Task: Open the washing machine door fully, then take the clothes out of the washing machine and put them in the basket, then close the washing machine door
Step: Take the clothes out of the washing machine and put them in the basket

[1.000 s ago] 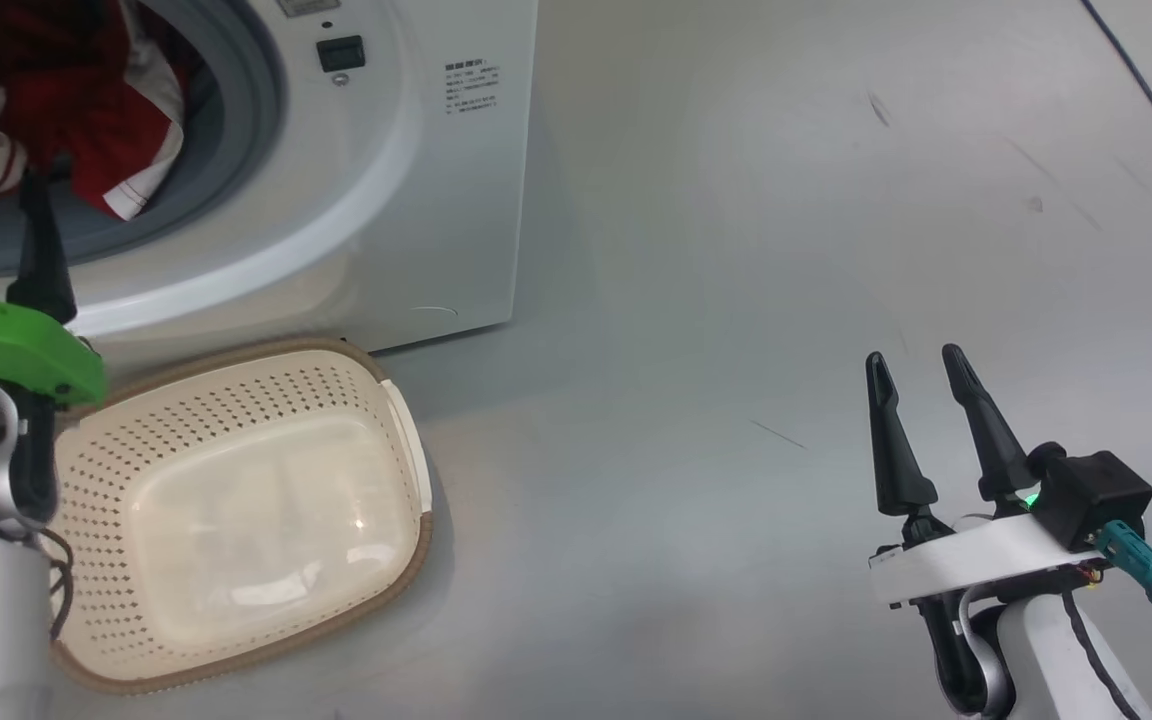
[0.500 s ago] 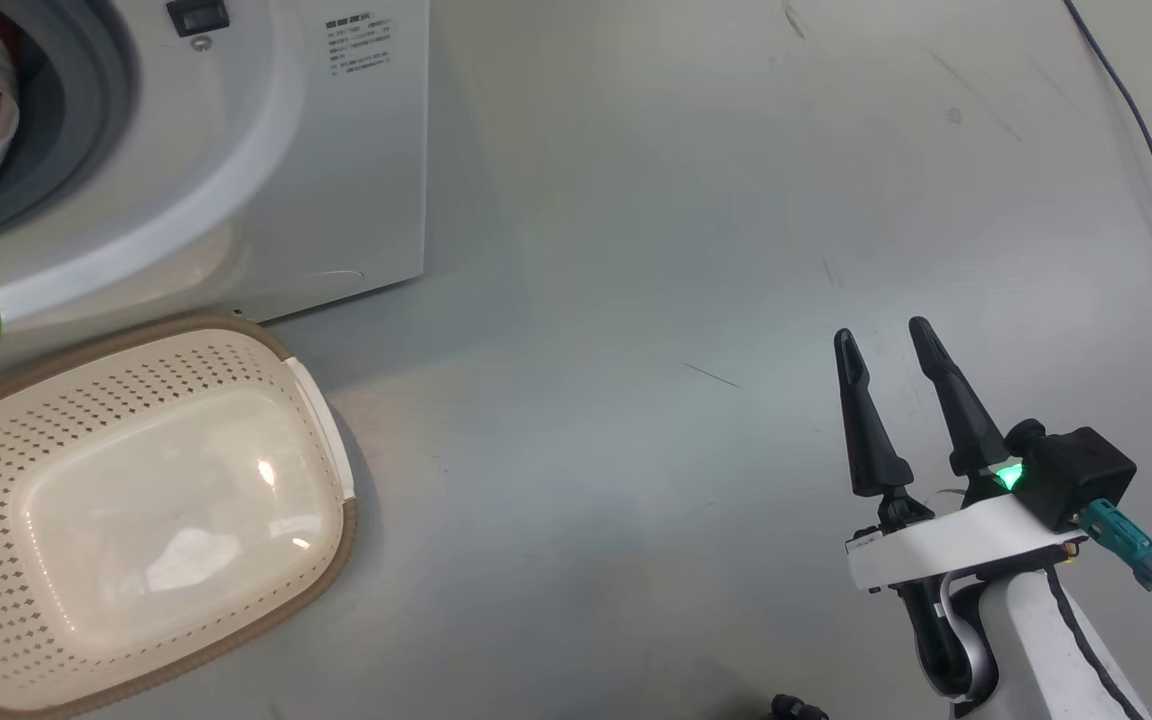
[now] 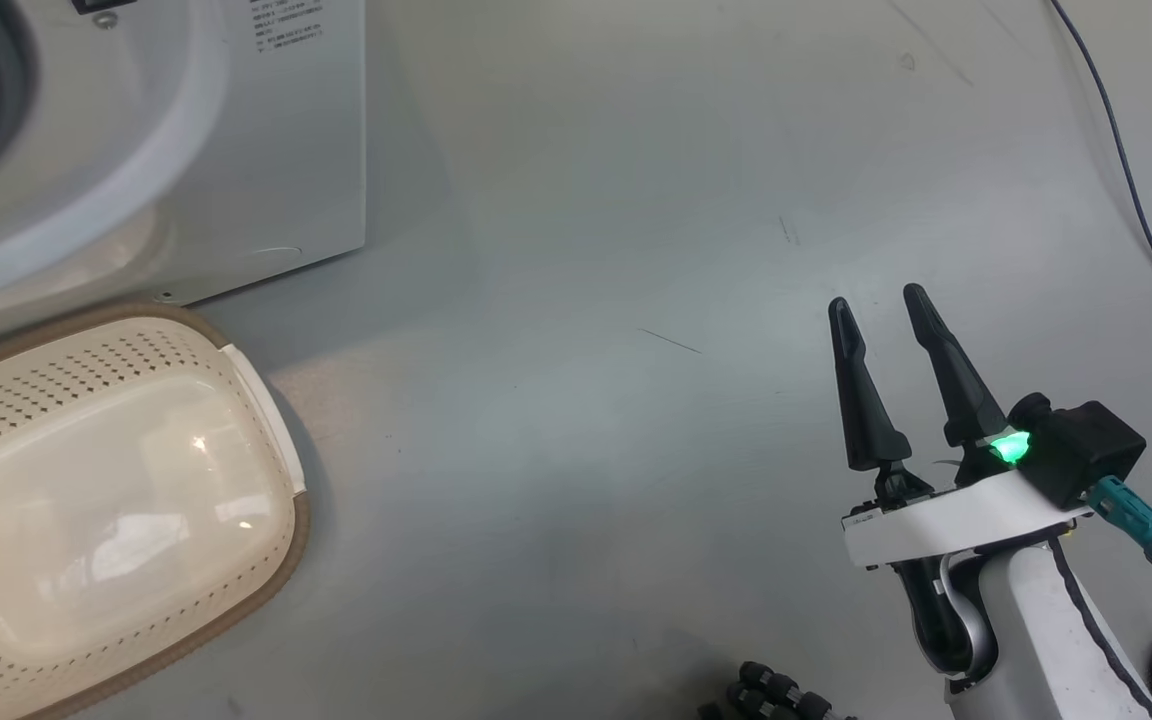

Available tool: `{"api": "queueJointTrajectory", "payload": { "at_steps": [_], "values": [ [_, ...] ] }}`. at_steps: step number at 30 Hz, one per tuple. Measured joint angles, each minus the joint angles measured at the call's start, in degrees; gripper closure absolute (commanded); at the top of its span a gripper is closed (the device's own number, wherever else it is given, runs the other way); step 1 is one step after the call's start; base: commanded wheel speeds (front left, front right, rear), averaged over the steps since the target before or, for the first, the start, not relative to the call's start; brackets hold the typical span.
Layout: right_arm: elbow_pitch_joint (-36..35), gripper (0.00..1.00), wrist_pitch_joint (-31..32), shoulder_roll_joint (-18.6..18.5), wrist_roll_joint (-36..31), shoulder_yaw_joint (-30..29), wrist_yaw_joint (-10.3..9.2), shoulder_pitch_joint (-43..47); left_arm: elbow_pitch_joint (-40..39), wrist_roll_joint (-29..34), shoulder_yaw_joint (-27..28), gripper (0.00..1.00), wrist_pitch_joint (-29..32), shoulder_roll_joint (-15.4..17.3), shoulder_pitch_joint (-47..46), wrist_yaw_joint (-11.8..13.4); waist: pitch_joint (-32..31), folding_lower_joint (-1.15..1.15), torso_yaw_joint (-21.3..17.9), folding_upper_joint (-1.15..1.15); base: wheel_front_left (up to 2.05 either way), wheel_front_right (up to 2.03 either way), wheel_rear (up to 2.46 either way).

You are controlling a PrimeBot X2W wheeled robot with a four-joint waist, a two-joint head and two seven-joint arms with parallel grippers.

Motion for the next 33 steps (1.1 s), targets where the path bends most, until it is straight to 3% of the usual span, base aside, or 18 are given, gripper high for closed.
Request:
{"api": "queueJointTrajectory", "payload": {
  "at_steps": [8,21,23,33],
  "values": [
    [-0.2,0.0,0.0,0.0,0.1,-0.2,0.0,-0.1,3.9,-1.3,0.7,0.0,0.9,-1.0,-3.1,1.5,0.9,0.0,-0.8,0.0,0.0,0.0,0.0],
    [-0.5,0.0,0.0,0.1,1.9,0.2,-0.02,-0.8,7.8,-0.7,-0.4,0.0,0.9,-0.7,-7.9,1.2,1.9,0.0,-1.3,0.0,0.0,0.0,0.0],
    [-0.5,0.0,0.0,0.1,1.9,0.2,-0.02,-0.8,8.3,-0.7,-0.7,1.0,0.7,-0.7,-8.4,0.8,2.0,0.0,-1.3,0.0,0.0,0.0,0.0],
    [-0.6,0.0,0.0,0.1,2.0,-0.3,-0.55,-0.9,11.0,-0.3,-1.8,1.0,-1.8,-1.2,-9.1,-0.6,1.7,0.0,-0.7,0.0,0.0,0.0,0.0]
  ]
}}
